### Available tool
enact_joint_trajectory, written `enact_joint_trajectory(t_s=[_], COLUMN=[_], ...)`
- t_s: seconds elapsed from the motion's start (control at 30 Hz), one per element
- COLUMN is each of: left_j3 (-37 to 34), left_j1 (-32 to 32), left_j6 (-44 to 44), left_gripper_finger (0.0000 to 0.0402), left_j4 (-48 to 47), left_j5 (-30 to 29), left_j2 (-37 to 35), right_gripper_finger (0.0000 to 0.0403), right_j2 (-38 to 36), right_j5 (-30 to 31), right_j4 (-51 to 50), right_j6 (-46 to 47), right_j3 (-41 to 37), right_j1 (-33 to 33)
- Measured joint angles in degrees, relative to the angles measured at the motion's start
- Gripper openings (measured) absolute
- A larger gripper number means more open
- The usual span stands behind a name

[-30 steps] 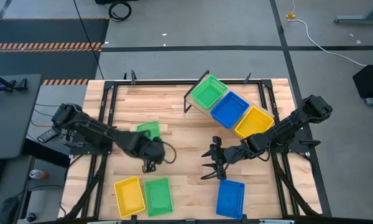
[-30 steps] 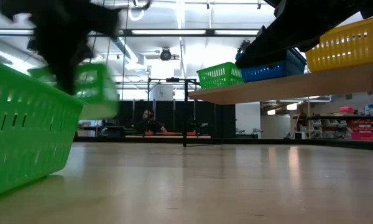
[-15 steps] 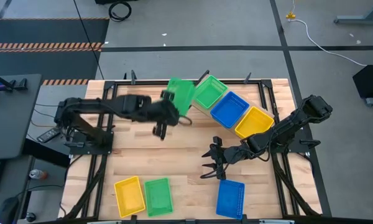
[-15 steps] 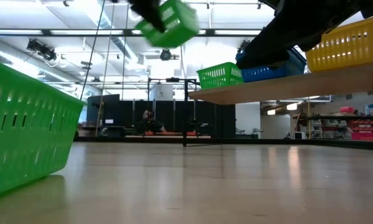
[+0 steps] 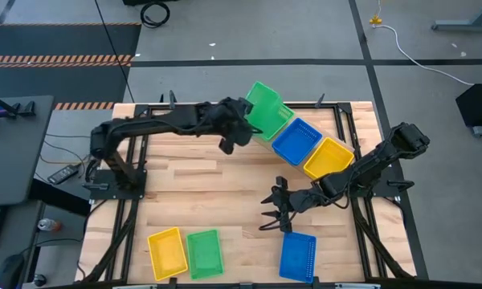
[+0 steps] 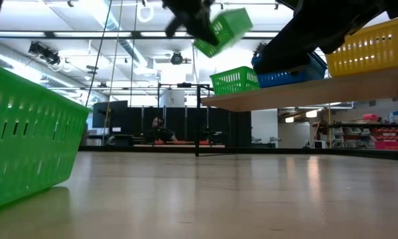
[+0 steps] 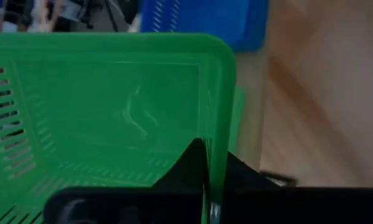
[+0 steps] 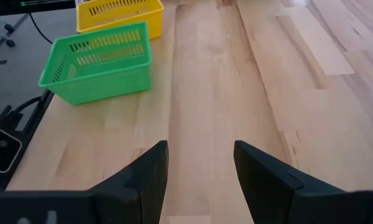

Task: Stack baskets on shelf by color
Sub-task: Stack the top green bin on top of the green bin on the shelf

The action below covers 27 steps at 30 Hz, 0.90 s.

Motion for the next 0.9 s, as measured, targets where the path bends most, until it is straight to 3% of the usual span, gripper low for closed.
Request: enact_joint_trajectory(t_s=[0.27, 0.9], left_j3=[0.00, -0.04], left_j1=[0.41, 1.49], left_j6=[6.20, 3.97], left_gripper_finger=[0.0006, 0.0041], left_j4=[7.84, 5.66], left_j5=[-1.66, 0.44], left_j2=[4.48, 5.01], right_gripper_finger=[0.0190, 0.0190], right_j2=[0.00, 0.00], right_j5=[0.00, 0.00], right_j4=[-0.37, -1.84], right_j6=[-0.22, -0.96], right_j3=[-0.02, -0.01], right_j1=[0.86, 0.92])
